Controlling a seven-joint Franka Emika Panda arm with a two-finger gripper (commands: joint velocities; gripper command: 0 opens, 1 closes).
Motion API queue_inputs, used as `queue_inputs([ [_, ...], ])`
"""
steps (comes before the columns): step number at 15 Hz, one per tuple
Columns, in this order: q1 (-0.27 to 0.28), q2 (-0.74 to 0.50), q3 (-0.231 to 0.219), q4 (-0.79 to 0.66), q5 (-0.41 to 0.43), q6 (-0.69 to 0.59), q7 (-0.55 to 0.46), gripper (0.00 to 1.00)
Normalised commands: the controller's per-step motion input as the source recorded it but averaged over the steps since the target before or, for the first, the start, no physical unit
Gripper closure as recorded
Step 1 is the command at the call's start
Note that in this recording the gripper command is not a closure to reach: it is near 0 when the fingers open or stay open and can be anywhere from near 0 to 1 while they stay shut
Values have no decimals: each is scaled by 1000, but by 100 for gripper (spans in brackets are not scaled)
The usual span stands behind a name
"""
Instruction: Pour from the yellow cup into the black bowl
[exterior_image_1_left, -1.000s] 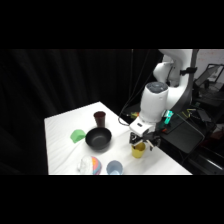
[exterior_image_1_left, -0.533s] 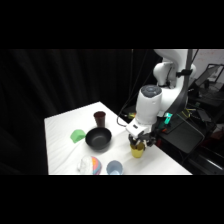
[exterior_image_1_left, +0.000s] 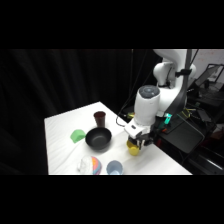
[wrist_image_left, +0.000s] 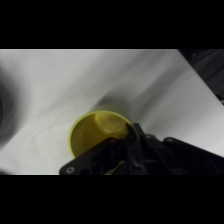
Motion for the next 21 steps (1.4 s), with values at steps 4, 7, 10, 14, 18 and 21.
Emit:
queue_inputs([
  [4, -122, -327, 2, 122, 142, -448, -139, 9],
  [7, -237, -493, 88, 94, 492, -512, -605, 9],
  [10, -143, -317, -44, 301, 474, -645, -634, 9],
  [14, -153, 104, -167, 647, 592, -832, -982, 12],
  [18, -160, 507, -151, 814, 307, -804, -734, 11],
  [21, -155, 577, -39, 819, 238, -802, -518, 12],
])
